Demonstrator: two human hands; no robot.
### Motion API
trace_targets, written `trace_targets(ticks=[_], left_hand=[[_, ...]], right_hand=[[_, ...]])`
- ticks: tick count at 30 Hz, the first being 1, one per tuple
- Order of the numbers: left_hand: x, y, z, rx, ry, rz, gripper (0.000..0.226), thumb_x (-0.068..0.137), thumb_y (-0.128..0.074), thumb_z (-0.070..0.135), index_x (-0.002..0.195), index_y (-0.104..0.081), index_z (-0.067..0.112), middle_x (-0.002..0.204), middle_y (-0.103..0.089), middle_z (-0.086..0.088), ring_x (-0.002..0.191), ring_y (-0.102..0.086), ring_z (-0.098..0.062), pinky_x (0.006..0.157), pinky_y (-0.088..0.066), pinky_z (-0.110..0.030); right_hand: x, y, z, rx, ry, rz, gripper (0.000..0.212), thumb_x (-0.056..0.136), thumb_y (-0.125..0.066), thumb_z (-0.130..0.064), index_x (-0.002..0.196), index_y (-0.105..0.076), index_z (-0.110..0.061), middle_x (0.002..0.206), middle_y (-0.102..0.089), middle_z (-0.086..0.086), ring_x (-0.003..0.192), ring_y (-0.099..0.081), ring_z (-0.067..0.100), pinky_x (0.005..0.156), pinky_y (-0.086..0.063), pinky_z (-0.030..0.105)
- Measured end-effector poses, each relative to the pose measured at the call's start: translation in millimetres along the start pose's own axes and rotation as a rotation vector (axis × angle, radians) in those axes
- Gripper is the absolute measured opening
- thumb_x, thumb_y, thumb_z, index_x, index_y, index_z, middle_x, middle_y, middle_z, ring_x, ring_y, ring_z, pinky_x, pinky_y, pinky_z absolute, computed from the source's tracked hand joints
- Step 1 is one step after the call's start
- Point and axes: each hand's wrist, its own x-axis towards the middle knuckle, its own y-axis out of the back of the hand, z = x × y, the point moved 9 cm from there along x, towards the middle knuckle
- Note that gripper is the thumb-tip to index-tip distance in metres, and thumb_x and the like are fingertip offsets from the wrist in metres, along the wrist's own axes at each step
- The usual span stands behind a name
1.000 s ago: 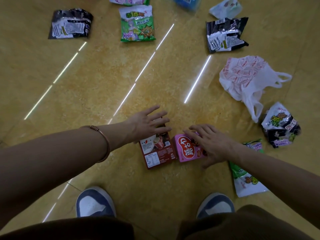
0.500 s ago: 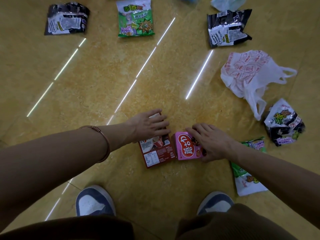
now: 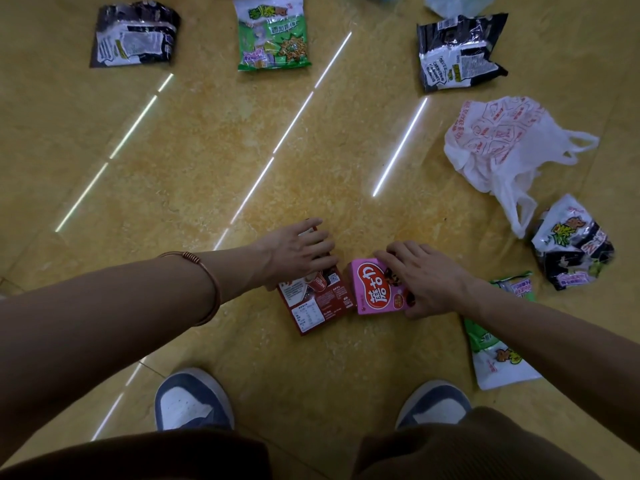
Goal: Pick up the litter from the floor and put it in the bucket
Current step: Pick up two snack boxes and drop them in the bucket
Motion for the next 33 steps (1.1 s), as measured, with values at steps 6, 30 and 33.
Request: trace_targets(ticks=[6,30,33], left_hand=[[-7,-8,-8,-0.085,0.064,0.001,0.116,0.065,-0.075,0.053,0.144,-0.003,0.009,0.145,-0.021,-0.018,0.130,-0.027,-0.035,0.116,-0.012,-0.049],[-10,-13,-29,-0.173,0.167,0.030,0.107,0.058,-0.073,0.060,0.136,-0.021,0.007,0.127,-0.036,-0.009,0.109,-0.042,-0.026,0.098,-0.037,-0.040],[-10,-13,-30,-0.183,0.172,0.038,0.107,0.059,-0.073,0.060,0.136,-0.021,0.007,0.128,-0.036,-0.009,0.109,-0.041,-0.025,0.099,-0.036,-0.039]], right_hand=[[2,6,9,-0.021,-0.023,0.039,0.107,0.071,-0.063,-0.063,0.149,-0.006,-0.017,0.144,-0.026,0.006,0.129,-0.030,0.022,0.110,-0.028,0.033],[6,8,10,-0.001,-0.009,0.053,0.105,0.074,-0.062,-0.059,0.150,-0.005,-0.015,0.143,-0.027,0.008,0.129,-0.029,0.023,0.109,-0.029,0.036],[6,8,10,0.005,-0.012,0.054,0.105,0.074,-0.062,-0.060,0.150,-0.004,-0.015,0.144,-0.026,0.007,0.130,-0.028,0.023,0.111,-0.028,0.035]])
